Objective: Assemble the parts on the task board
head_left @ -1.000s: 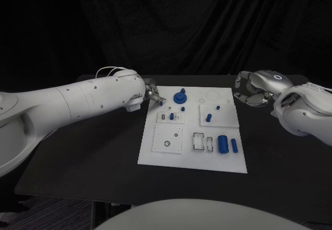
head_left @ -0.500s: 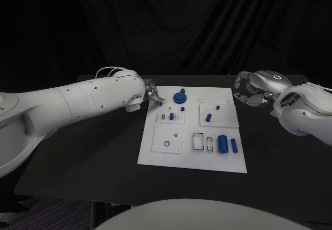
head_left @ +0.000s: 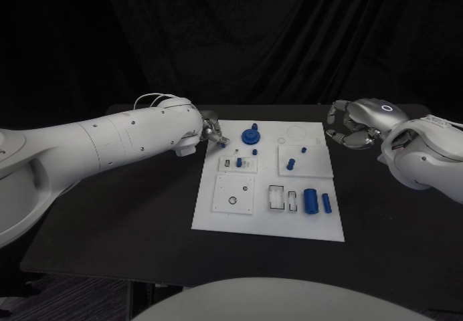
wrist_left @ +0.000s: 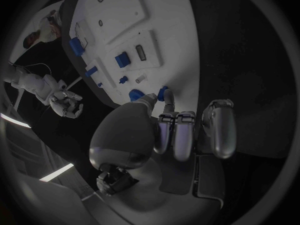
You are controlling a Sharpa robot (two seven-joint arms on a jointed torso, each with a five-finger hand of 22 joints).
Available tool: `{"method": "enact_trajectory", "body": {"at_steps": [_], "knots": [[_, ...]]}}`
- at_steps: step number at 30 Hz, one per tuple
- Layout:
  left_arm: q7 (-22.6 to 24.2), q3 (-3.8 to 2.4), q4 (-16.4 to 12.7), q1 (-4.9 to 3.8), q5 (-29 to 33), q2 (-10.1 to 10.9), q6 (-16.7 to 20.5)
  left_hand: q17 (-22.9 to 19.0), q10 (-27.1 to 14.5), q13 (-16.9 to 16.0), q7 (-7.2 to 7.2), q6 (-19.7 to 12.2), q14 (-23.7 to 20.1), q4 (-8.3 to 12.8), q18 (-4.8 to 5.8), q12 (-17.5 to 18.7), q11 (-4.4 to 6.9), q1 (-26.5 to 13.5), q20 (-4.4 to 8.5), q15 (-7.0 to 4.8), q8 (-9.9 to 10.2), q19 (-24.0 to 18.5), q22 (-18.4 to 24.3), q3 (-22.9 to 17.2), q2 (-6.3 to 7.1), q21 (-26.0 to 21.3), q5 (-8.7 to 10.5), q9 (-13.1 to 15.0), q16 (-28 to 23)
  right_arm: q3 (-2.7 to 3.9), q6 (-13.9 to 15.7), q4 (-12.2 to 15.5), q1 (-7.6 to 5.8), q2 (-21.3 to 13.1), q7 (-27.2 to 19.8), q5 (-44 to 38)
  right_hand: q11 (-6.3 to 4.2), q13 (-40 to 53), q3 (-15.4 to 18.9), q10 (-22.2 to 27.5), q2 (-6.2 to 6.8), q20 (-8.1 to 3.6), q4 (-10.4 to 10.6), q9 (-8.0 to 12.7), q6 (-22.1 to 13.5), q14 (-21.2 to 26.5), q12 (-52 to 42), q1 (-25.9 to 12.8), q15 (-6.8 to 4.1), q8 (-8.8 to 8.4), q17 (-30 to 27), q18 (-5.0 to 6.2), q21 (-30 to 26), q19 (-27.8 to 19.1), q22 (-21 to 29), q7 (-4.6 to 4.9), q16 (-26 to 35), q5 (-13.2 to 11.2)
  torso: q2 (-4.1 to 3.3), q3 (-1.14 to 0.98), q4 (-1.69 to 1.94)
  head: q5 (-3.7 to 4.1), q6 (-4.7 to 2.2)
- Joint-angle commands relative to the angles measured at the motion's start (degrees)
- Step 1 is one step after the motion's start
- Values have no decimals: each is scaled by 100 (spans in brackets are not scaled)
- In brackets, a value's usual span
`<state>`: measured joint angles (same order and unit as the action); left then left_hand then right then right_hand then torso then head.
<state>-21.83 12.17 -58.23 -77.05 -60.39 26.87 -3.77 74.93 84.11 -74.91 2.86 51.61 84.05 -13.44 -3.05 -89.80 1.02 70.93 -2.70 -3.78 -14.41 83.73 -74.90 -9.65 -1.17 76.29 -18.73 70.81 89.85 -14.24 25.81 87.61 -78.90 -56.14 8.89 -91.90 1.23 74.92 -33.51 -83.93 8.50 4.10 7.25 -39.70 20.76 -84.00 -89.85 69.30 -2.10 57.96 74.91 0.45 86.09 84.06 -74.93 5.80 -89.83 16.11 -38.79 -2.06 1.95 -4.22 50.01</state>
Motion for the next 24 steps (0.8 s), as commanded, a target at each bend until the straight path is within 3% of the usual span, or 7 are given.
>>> {"method": "enact_trajectory", "body": {"at_steps": [1,10,14,18,19,20,24], "knots": [[102,-3,4,21,29,-13,-109,1507,589,-1509,14,37,595,6,-13,-20,-17,73,-12,16,21,-23,-1084,-39,-2,-30,-29,-8,15,4,-30,7,14,-5,133,-37,-48,1508,-9,-607,-12,-34,-45,13,53,-600,-15,71,-56,-25,1509,67,-9,350,-1360,3,-17,6,1,2,3,-5,-1],[111,-3,-2,24,29,-10,-127,1507,589,-1509,2,84,595,98,-16,-20,-7,157,-4,8,80,-28,-1082,-374,64,-52,-36,-49,15,4,-52,15,14,-18,157,-37,-48,1508,-13,-607,-22,-35,-56,20,64,-600,-15,90,-57,-30,1509,69,-15,347,-1358,4,-17,7,7,1,5,-7,-1],[119,-3,-35,25,29,13,-97,1507,589,-1509,-9,113,595,192,-16,-20,3,189,7,-2,108,-24,-1085,-727,163,-53,-42,-56,15,4,-62,22,14,-29,170,-37,-48,1508,-18,-607,-36,-36,-64,26,74,-600,-15,107,-57,-35,1509,69,-15,347,-1358,5,-17,7,5,0,7,-5,-1],[138,-3,-94,25,29,57,-50,1507,589,-1509,-15,133,595,336,-15,-20,11,151,18,-5,123,-20,-1086,-1266,354,-56,-38,-32,15,4,-68,27,14,-39,185,-37,-48,1508,-18,-607,-36,-36,-64,26,74,-600,-15,107,-57,-35,1509,69,-15,347,-1358,5,-17,7,3,2,7,-2,-1],[148,-3,-119,25,29,74,-33,1507,589,-1509,0,113,595,484,-17,-20,18,210,38,-10,101,-24,-1086,-1624,537,-61,-844,25,15,4,-69,30,14,-43,190,-37,-48,1508,-18,-607,-36,-36,-64,26,74,-600,-15,107,-57,-35,1509,69,-15,347,-1358,5,-17,7,5,4,5,-1,-1],[154,-3,-134,25,29,86,-22,1507,589,-1509,3,117,595,579,-14,-20,-4,5,20,5,32,-20,-1087,-2130,729,-59,-834,152,15,4,-70,31,14,-45,194,-37,-48,1508,-18,-607,-39,-36,-66,27,76,-600,-15,110,-57,-36,1509,70,-19,345,-1356,6,-17,7,4,2,6,2,-1],[190,-3,-241,25,29,164,48,1507,589,-1509,5,132,595,703,-14,-20,6,-128,16,-8,-10,-16,-1088,-2367,807,-55,-821,229,15,4,-79,38,14,-59,215,-37,-48,1508,-18,-607,-39,-36,-66,27,76,-600,-15,110,-57,-36,1509,70,-19,345,-1356,6,-17,7,3,3,7,7,-1]]}}
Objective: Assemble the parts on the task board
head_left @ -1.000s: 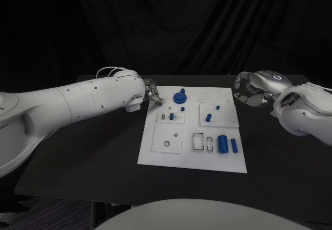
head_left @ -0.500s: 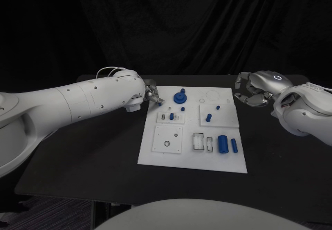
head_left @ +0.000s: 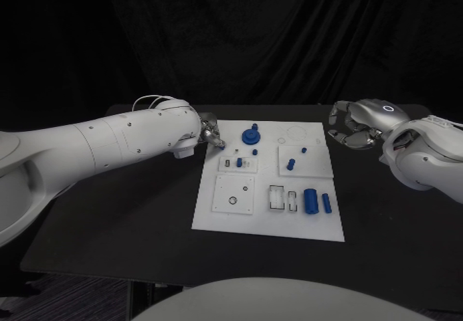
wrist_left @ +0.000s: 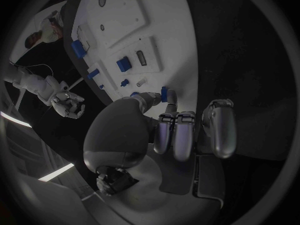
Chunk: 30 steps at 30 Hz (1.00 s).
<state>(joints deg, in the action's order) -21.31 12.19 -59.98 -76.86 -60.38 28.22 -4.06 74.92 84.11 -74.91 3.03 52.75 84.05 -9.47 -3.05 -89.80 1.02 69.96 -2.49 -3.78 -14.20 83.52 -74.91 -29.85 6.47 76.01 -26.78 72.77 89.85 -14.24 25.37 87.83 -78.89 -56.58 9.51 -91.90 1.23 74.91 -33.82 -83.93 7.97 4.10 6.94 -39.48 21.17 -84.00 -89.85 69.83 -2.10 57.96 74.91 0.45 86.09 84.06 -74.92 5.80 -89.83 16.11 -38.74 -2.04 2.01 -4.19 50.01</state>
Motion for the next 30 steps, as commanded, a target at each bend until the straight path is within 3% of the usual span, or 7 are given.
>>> {"method": "enact_trajectory", "body": {"at_steps": [1,5,12,16,19,22,30], "knots": [[143,-5,-89,6,28,46,90,1508,589,-1509,-13,27,595,340,-14,-20,8,-58,-4,-10,-40,6,-1088,-400,60,-27,-15,47,15,4,-37,17,13,-18,156,-36,-47,1509,13,-607,13,-36,-34,5,35,-600,-15,58,-57,-36,1509,70,-19,345,-1357,6,-17,7,-3,3,3,6,-1],[165,-5,-176,5,28,116,155,1508,589,-1509,-14,34,595,376,-13,-20,10,-93,-3,-12,-47,9,-1090,-453,80,-21,-12,62,15,4,-42,23,13,-27,169,-36,-47,1509,13,-607,13,-36,-34,5,35,-600,-15,58,-57,-36,1509,70,-19,345,-1357,6,-17,7,1,3,7,7,-1],[210,-5,-426,4,56,322,403,1508,589,-1509,-19,68,595,572,-16,-20,16,-264,5,-21,-67,3,-1084,-761,139,-41,248,117,15,4,-51,27,13,-44,197,-36,-47,1509,12,-607,6,-37,-34,7,40,-600,-15,61,-57,-38,1509,71,-22,343,-1356,7,-17,7,1,2,3,-3,-1],[163,-5,-603,2,501,457,578,1508,589,-1509,-10,99,595,662,-17,-20,11,-350,4,-16,-67,0,-1084,-970,175,-46,439,131,15,4,-58,27,13,-47,211,-36,-46,1509,11,-607,1,-37,-35,9,44,-600,-15,64,-56,-39,1509,72,-25,341,-1355,8,-17,7,2,1,1,-5,-1],[87,-5,-761,-2,792,565,647,1508,589,-1509,-11,104,595,675,-15,-20,10,-376,3,-15,-66,4,-1086,-999,182,-37,475,132,15,4,-67,24,13,-47,221,-36,-46,1509,10,-607,-3,-37,-38,11,47,-600,-15,70,-56,-41,1509,71,-24,342,-1356,9,-17,7,1,3,-3,-8,-1],[-11,-5,-979,-5,968,698,688,1508,589,-1509,-28,107,595,669,-19,-20,15,-473,1,-15,-54,-5,-1081,-1059,171,-56,665,131,15,3,-74,22,13,-48,232,-36,-46,1509,10,-607,-3,-37,-38,11,47,-600,-15,70,-56,-41,1509,71,-24,342,-1356,9,-17,7,2,3,-1,-7,-1],[-259,-4,-1557,-7,1112,990,750,1508,589,-1509,-41,138,595,557,-24,-20,22,-627,4,-20,-51,-11,-1074,-979,124,-75,707,127,15,3,-97,16,14,-54,251,-36,-46,1509,8,-607,-6,-37,-46,13,50,-600,-15,80,-56,-43,1509,72,-28,340,-1354,9,-17,6,1,2,-3,-17,-1]]}}
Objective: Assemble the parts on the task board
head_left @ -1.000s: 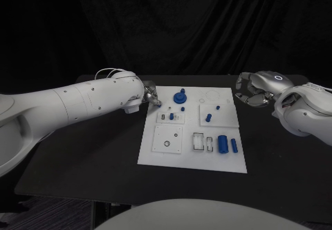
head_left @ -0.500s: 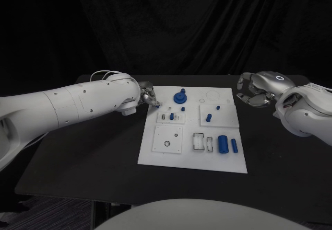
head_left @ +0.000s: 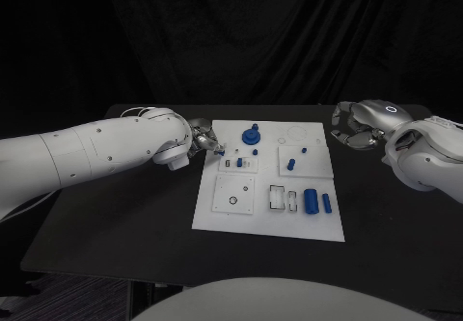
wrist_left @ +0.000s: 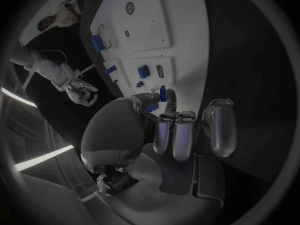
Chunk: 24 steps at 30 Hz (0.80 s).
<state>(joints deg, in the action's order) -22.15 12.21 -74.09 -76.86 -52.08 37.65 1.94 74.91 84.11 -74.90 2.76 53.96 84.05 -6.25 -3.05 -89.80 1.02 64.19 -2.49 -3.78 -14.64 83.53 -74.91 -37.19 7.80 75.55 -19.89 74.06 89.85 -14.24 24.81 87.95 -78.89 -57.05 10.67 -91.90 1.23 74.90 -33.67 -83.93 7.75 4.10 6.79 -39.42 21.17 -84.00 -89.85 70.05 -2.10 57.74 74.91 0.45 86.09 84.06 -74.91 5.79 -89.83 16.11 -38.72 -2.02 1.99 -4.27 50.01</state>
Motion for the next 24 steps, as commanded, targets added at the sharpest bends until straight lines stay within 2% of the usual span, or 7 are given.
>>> {"method": "enact_trajectory", "body": {"at_steps": [1,9,14,24], "knots": [[-198,-6,-193,-7,287,69,157,1509,589,-1510,-15,19,595,226,-25,-20,23,-59,4,-21,-6,-13,-1073,-234,-16,-33,20,-2,15,3,-41,3,14,-6,136,-36,-46,1510,-7,-607,16,-37,-30,8,50,-600,-15,57,-56,-22,1509,72,-28,340,-1355,9,-17,6,2,-2,-1,-12,-1],[-318,-6,-423,-5,303,165,227,1509,589,-1510,-18,24,595,211,-29,-20,26,-79,6,-24,-4,-21,-1067,-187,-41,-54,27,-4,15,3,-49,-3,15,2,138,-36,-46,1510,-9,-607,15,-37,-35,9,52,-600,-15,63,-56,-23,1509,72,-30,338,-1355,9,-17,6,1,1,6,-13,-1],[-300,-5,-451,-3,305,164,315,1509,589,-1510,-19,25,595,212,-31,-20,27,-79,7,-24,-4,-24,-1065,-179,-44,-61,28,-4,15,3,-48,-5,16,10,135,-36,-45,1510,-10,-607,12,-37,-40,11,55,-600,-15,70,-56,-25,1509,73,-33,337,-1354,9,-17,6,3,-4,-7,-31,-1],[-299,-5,-440,9,302,94,348,1509,589,-1510,-24,27,595,231,-39,-20,32,-62,12,-29,3,-40,-1053,-67,-92,-99,38,-6,15,3,-45,-5,17,16,137,-36,-45,1510,-12,-607,9,-37,-51,15,61,-600,-15,83,-56,-28,1509,74,-37,334,-1352,10,-17,6,-1,-1,-1,-32,-1]]}}
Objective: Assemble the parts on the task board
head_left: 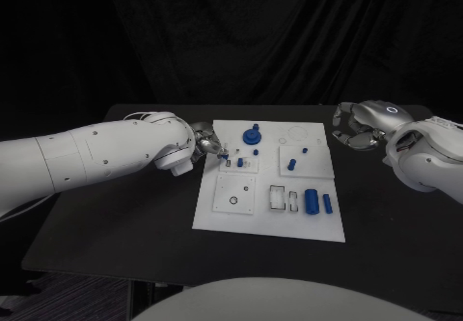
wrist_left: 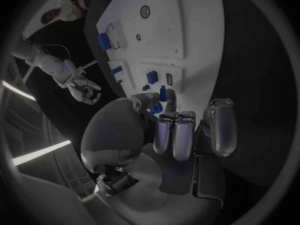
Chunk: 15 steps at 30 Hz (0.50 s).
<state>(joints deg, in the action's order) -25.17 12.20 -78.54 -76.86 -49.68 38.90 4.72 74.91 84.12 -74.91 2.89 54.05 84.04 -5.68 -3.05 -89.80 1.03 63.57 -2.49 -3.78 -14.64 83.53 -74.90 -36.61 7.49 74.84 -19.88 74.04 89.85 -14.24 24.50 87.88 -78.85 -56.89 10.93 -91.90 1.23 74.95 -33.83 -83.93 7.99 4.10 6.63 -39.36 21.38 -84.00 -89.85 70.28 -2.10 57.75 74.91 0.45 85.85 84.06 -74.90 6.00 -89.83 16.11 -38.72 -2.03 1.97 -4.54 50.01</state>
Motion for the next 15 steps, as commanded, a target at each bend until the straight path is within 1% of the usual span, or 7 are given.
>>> {"method": "enact_trajectory", "body": {"at_steps": [1,7,9,13,15], "knots": [[11,-5,14,15,31,-40,60,1509,588,-1509,-37,20,596,176,-37,-20,32,2,12,-30,4,-38,-1055,-99,-71,-23,37,-5,15,4,-12,2,13,-1,109,-36,-45,1505,4,-607,-16,-37,-35,9,40,-600,-15,60,-56,-28,1509,74,-13,334,-1353,-11,-17,6,-4,-1,0,-1,-1],[13,-5,33,41,-289,-68,67,1509,588,-1509,-43,48,596,180,-37,-20,36,-4,16,-33,8,-37,-1054,-2,-82,-26,36,-16,15,4,8,3,14,-2,91,-36,-42,1505,16,-607,-9,-37,-31,15,45,-600,-15,50,-55,-35,1509,73,-11,336,-1353,-7,-17,2,-4,-1,0,13,-1],[-1,-5,32,46,-350,-76,57,1509,588,-1509,-43,53,596,174,-37,-20,37,-11,17,-34,13,-36,-1055,21,-87,-24,34,-22,15,4,10,3,14,-2,88,-36,-42,1505,16,-607,-9,-37,-31,15,45,-600,-15,50,-55,-35,1509,73,-11,336,-1353,-7,-17,2,-4,1,-1,4,-1],[-32,-5,21,65,-422,-99,47,1509,588,-1509,-43,53,596,174,-37,-20,37,-11,17,-34,13,-36,-1055,21,-87,-24,34,-22,15,4,10,0,14,2,87,-36,-42,1505,16,-607,-9,-37,-31,15,45,-600,-15,50,-55,-35,1509,73,-11,336,-1353,-7,-17,2,-5,-2,1,-12,-1],[-46,-5,15,79,-440,-109,43,1509,588,-1509,-44,54,596,171,-38,-20,37,-14,17,-35,16,-38,-1053,31,-90,-30,33,-25,15,4,8,-2,14,7,86,-36,-42,1505,16,-607,-9,-37,-31,15,45,-600,-15,50,-55,-35,1509,73,-11,336,-1353,-7,-17,2,-5,0,1,-18,-1]]}}
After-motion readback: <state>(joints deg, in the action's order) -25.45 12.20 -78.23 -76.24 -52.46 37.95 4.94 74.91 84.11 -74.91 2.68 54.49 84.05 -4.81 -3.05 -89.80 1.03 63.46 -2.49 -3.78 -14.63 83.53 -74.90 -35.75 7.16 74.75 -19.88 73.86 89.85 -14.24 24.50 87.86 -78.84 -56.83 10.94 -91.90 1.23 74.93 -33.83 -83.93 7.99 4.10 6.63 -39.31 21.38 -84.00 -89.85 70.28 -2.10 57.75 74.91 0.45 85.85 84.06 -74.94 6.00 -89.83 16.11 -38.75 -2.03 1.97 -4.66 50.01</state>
